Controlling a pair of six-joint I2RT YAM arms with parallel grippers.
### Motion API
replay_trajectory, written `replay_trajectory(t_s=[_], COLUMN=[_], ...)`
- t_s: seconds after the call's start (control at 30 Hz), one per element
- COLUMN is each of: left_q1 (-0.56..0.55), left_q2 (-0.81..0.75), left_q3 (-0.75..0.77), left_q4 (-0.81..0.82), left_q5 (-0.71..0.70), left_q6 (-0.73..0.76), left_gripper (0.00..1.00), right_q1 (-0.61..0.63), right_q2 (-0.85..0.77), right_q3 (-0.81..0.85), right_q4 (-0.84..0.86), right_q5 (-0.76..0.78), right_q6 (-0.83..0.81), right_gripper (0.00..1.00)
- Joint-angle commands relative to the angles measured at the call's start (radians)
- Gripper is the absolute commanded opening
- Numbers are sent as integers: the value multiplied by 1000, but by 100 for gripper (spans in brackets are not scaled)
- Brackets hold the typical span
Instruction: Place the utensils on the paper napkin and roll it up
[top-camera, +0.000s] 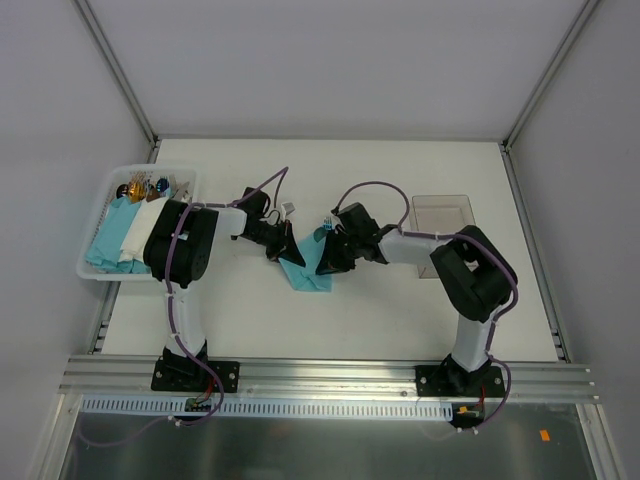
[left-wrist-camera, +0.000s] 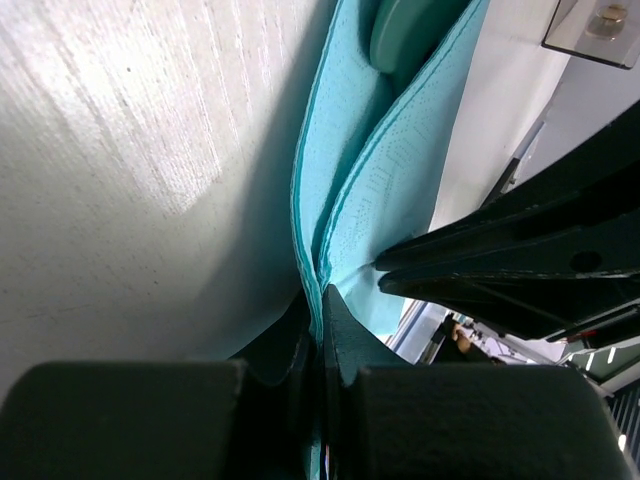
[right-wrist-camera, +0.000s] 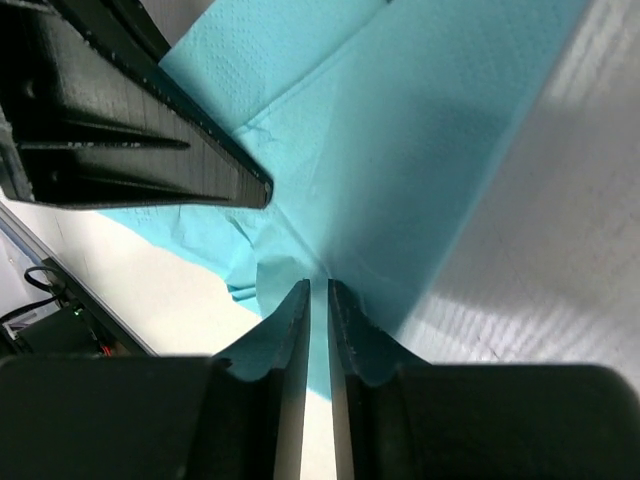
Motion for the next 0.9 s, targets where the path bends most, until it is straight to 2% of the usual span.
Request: replay_trajectory(t_s=[0.0,0.47,0.87], left_q1=[-10,-4,-24], left_q2=[-38,-47,-150], left_q3=[-19,-33,-50], left_q4=[-16,-17,58], left_q5=[-76,-95,26], left_q6=[7,-6,-78], left_gripper=[0,0,2], right_q1=[5,10,24], right_q2=[-82,-125,-48], right_q3=[-17,-93,-91], right_q4=[-81,-80,-72], right_q5=[40,20,61], right_q6=[-34,-28,-27], right_gripper=[16,17,15])
